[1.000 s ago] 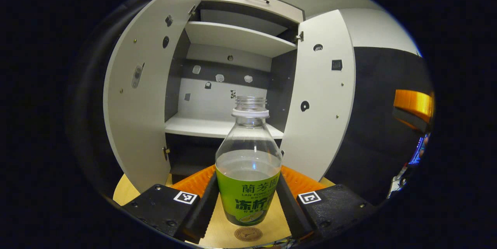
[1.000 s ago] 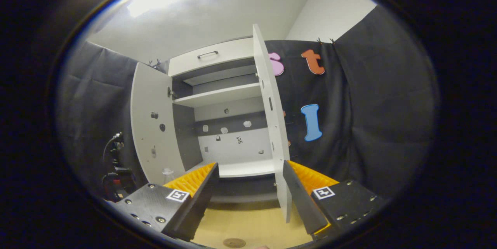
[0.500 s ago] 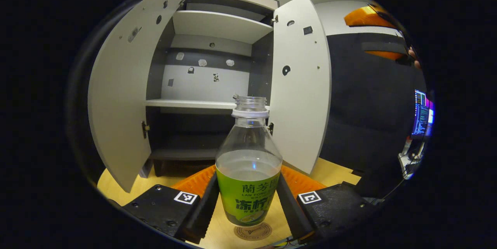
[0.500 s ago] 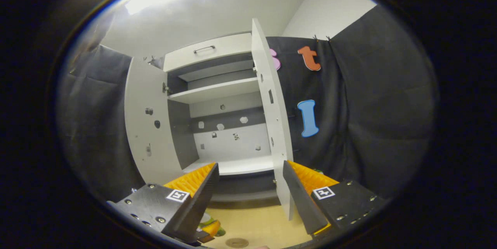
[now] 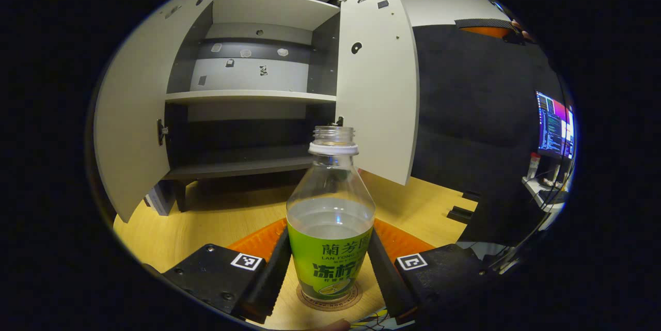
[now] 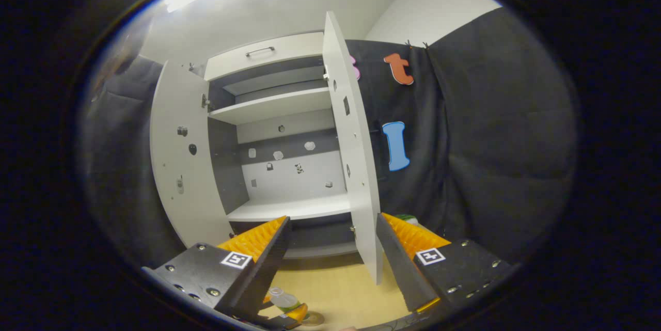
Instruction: Grasp the bottle in the cabinet with the left hand and place it on the coaster, then close the right door with the right hand and the left door with the left hand.
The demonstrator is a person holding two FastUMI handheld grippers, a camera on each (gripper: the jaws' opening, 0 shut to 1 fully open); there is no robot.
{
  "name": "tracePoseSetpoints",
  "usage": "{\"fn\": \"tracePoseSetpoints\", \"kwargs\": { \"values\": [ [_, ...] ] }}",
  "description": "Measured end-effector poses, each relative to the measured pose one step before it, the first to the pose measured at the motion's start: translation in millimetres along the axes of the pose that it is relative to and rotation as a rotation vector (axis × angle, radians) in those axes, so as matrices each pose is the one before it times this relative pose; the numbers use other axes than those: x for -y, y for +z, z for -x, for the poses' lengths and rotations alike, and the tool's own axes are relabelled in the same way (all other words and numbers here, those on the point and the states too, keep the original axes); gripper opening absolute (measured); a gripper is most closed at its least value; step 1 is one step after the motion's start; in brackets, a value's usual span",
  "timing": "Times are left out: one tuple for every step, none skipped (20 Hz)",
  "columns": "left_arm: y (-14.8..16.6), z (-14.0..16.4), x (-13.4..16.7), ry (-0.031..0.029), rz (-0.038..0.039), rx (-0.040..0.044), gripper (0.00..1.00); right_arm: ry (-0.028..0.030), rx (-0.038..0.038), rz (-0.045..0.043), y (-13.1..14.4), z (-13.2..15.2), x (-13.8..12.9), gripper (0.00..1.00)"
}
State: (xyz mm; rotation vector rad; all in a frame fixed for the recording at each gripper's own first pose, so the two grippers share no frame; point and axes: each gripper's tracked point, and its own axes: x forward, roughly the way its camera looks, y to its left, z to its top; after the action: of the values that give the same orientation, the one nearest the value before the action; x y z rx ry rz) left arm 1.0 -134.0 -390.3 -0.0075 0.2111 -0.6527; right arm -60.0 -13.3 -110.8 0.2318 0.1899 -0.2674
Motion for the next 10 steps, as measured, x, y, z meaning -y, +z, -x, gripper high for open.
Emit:
{"fn": "tracePoseSetpoints", "kwargs": {
  "values": [
    [-4.08,-1.85,1.11,-0.00786,-0.0095,-0.00252,0.8,-0.00825,-0.01384,-0.00959,-6.25,-0.42,1.37,0.99],
    [-6.25,-0.78,3.15,-0.01754,-0.00557,-0.0144,0.8,-0.01121,-0.00632,-0.00281,-3.88,-0.8,2.65,0.99],
    [0.22,-2.41,6.39,-0.02877,-0.00992,0.01745,0.82,-0.00962,-0.00428,-0.00079,-3.18,-0.98,2.67,0.99],
    [-2.11,-2.74,2.33,-0.01421,-0.01624,0.0002,0.84,-0.00696,-0.00741,-0.00081,-3.75,-1.46,2.19,0.99],
    [-6.33,1.12,-0.93,-0.00431,-0.01315,-0.01657,0.81,-0.0079,-0.00673,0.00193,-3.66,-0.4,2.3,0.99],
    [-2.97,-0.39,0.94,-0.00752,-0.01521,-0.00466,0.82,-0.00785,-0.00546,0.00208,-2.0,-1.36,2.28,0.99],
    [0.88,2.59,2.17,-0.00882,-0.0174,0.00511,0.83,-0.00103,-0.00021,0.00197,-1.03,-0.6,0.59,0.99],
    [3.57,1.22,-0.75,0.0024,-0.02234,0.01771,0.83,0.00231,0.00265,0.00085,0.55,-0.67,-0.88,1.0],
    [-1.79,1.11,-2.66,0.00646,-0.01521,-0.00596,0.84,0.00032,0.00127,-0.00056,-0.37,-0.9,-0.01,1.0],
    [0.5,1.69,-0.76,-0.00048,-0.00667,-0.00616,0.85,-0.00154,-0.00168,-0.0004,-1.06,-1.0,0.3,1.0]
  ]
}}
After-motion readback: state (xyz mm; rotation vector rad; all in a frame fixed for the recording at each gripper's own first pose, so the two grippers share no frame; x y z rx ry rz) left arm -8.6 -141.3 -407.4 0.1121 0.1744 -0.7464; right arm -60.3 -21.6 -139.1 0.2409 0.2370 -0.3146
